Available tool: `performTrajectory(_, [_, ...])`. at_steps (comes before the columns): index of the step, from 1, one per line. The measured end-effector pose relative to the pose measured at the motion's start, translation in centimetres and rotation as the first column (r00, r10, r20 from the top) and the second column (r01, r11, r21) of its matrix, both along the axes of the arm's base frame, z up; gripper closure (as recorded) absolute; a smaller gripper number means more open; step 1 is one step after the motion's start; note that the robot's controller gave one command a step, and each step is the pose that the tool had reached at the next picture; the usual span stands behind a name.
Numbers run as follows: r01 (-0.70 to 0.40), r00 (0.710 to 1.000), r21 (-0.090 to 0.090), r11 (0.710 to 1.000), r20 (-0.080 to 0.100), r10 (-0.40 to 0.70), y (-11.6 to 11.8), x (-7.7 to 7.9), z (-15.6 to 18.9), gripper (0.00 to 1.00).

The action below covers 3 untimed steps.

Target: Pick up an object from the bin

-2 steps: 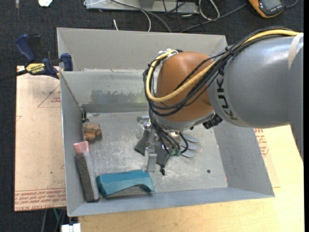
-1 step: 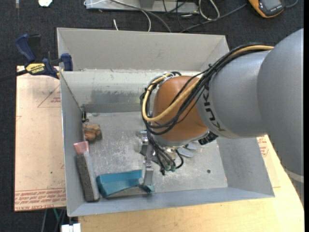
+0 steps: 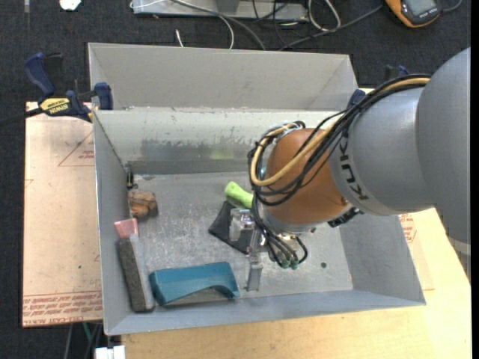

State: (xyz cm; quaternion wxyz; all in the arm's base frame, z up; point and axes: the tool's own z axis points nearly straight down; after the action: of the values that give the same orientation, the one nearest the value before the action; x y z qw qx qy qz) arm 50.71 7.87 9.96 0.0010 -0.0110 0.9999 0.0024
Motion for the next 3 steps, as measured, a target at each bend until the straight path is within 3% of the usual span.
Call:
performTrajectory(1, [0.061, 0.998, -0.005, 0.998, -0.002, -0.061, -0.8, -0.7, -1.4, 0.0])
performTrajectory(2, [0.137, 0.991, 0.0, 0.991, -0.001, -0.137, -3.7, 0.4, 2.0, 0.0])
performTrajectory(3, [0.121, 0.993, -0.004, 0.993, 0.0, -0.121, -5.9, 1.2, 3.3, 0.0])
